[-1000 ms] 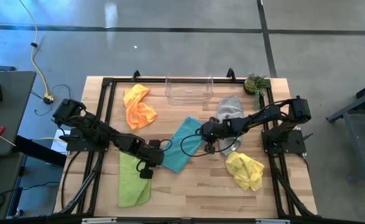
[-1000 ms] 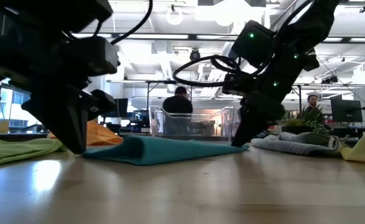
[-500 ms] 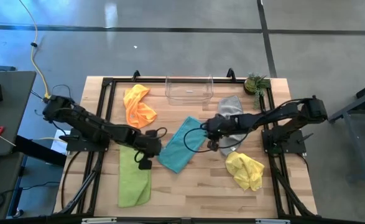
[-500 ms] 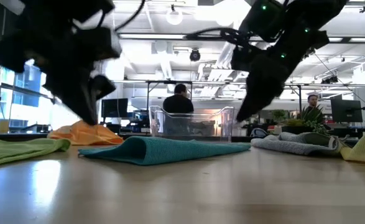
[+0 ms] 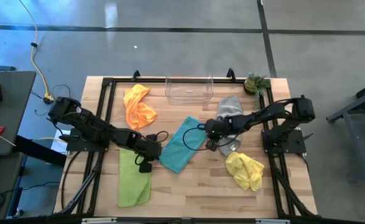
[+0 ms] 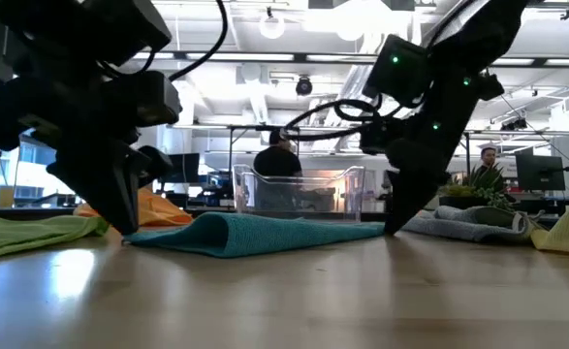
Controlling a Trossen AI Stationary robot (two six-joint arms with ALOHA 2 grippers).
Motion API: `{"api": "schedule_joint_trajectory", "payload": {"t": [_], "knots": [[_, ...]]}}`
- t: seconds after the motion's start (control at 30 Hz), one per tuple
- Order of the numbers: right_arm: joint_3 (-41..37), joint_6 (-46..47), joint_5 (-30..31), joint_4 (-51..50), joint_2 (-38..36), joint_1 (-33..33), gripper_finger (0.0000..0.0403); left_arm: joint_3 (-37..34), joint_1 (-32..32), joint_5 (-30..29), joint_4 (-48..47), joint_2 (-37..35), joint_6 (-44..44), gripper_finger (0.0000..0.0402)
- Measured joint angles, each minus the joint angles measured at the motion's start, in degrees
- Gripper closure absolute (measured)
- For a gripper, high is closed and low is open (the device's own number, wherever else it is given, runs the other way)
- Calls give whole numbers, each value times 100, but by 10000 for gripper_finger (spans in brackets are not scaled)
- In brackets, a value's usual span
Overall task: Fold microfiber towels
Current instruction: Fold the blue towel on the table
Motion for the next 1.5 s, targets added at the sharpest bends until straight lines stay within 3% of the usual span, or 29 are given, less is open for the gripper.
{"api": "schedule_joint_trajectory", "payload": {"t": [0.33, 0.5, 0.73, 0.97, 1.17, 1.33, 1.5], "knots": [[-13, -765, 115, 1100, 68, -719, 400, 10, -279, 52, 706, 52, -212, 401], [-13, -1156, 34, 928, -214, -843, 400, 160, -297, 271, 679, -14, 53, 401], [-11, -1191, 38, 769, -734, 251, 372, 169, -325, 233, 263, -410, 655, 401], [70, -1205, 868, 1824, -342, 1806, 282, 164, -325, 336, 39, -457, 1215, 401], [871, -1299, 1416, 1607, 241, 2491, 216, -335, -325, 596, 734, -459, 1158, 401], [1846, -1121, 1588, 758, 800, 2645, 211, -649, -325, 449, 1239, -460, 837, 399], [2893, -774, 1523, -59, 1402, 2649, 231, -654, -333, -325, 606, -558, 994, 385]]}}
